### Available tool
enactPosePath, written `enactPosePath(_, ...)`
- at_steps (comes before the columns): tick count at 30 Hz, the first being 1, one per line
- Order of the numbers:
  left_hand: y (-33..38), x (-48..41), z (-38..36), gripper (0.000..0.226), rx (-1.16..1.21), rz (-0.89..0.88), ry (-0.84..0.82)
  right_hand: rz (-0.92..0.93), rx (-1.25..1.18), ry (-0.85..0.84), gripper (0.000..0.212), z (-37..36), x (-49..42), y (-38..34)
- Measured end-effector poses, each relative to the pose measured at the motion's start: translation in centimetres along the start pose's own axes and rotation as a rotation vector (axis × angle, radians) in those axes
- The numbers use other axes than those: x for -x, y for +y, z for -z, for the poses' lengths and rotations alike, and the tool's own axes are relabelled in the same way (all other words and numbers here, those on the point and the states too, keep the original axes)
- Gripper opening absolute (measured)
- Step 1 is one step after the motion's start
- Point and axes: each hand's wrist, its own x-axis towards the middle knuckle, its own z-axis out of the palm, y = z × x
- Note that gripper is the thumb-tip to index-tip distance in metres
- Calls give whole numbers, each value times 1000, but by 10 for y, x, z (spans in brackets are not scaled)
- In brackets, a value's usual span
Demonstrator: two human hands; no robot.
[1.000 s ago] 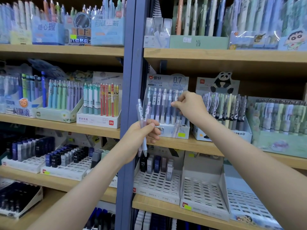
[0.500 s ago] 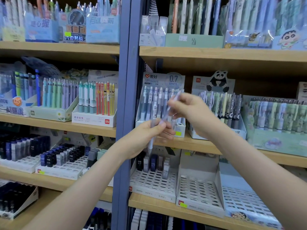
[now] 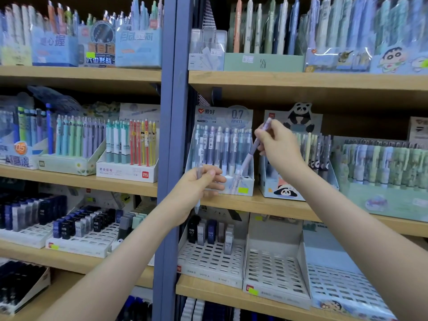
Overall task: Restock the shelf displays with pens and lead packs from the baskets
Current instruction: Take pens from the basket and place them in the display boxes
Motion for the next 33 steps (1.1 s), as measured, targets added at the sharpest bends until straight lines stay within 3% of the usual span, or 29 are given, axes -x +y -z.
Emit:
enactPosePath(8,-3,0,3,20,-7,1,14,9,171,-157,15,-14,-16,0)
enactPosePath(12,-4,1,3,20,-19,3,8,-56,119,-116,18,-20,-19,4)
enactPosePath(19,-4,3,6,20,-29,15,14,-73,235,-159,23,-27,-20,9)
enactPosePath(22,-3,3,6,20,-41,15,4,-33,294,-82,24,-21,-13,3)
enactPosePath(25,-1,4,1,19,-49,4,-17,91,151,-53,24,-14,13,-14)
enactPosePath(29,7,4,-14,19,-121,-23,-118,69,8,-412,8,-18,49,-28)
enactPosePath(33,15,0,-28,18,-273,-55,-134,35,-62,-345,13,-14,50,-25)
